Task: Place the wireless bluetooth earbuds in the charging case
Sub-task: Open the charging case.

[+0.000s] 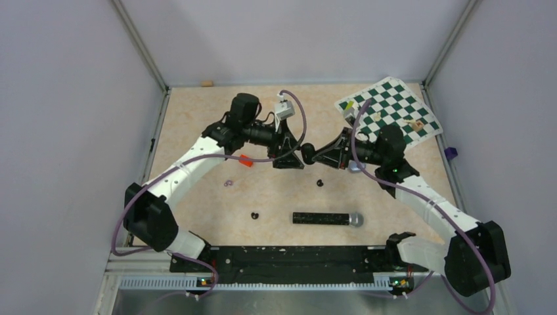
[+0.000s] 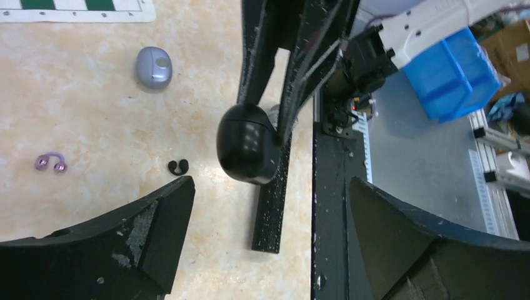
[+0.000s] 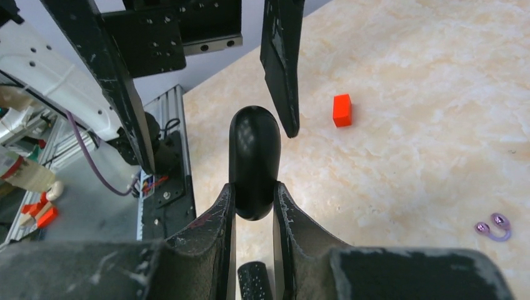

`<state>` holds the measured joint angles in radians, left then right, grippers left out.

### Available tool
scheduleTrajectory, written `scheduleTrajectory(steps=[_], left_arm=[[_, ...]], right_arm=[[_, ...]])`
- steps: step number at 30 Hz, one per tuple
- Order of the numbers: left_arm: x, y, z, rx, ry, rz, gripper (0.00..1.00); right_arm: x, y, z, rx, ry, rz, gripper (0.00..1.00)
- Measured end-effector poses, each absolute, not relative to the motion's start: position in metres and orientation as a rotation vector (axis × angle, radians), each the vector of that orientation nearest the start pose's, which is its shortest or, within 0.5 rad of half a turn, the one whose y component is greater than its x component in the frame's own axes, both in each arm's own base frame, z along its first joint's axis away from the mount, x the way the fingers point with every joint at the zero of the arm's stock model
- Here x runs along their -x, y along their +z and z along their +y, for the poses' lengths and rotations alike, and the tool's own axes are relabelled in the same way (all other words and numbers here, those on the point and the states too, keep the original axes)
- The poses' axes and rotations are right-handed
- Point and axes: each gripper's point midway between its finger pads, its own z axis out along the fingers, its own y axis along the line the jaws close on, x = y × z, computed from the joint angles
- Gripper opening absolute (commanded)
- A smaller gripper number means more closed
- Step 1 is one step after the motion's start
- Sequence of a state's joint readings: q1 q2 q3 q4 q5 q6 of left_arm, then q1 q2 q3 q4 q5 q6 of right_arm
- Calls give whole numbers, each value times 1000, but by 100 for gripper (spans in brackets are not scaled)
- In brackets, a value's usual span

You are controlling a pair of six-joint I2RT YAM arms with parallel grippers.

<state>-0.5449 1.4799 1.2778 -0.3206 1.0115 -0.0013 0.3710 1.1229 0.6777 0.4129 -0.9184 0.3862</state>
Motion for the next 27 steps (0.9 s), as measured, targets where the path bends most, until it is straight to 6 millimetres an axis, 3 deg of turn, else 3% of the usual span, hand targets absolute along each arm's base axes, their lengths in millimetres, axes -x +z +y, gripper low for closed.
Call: scheduleTrajectory(steps=[3, 10, 13, 19, 27], left_arm=[[-231, 264, -315, -1242, -1373, 1729, 99], [-212, 251, -306, -1334, -1402, 1741, 99], [-207, 249, -305, -1353, -1417, 1744, 95], [-202, 244, -314, -1390, -1457, 1747, 81], [-191, 225, -329, -1449, -1500, 1808, 55]], right_arm=[[-237, 254, 252, 777, 1279, 1594, 1], [-220, 271, 245, 875, 1214, 1483, 3], [-217, 267, 245, 900, 1207, 1473, 4], [-209, 250, 251, 951, 1215, 1493, 4], [-203, 245, 255, 1003, 1204, 1480, 4]])
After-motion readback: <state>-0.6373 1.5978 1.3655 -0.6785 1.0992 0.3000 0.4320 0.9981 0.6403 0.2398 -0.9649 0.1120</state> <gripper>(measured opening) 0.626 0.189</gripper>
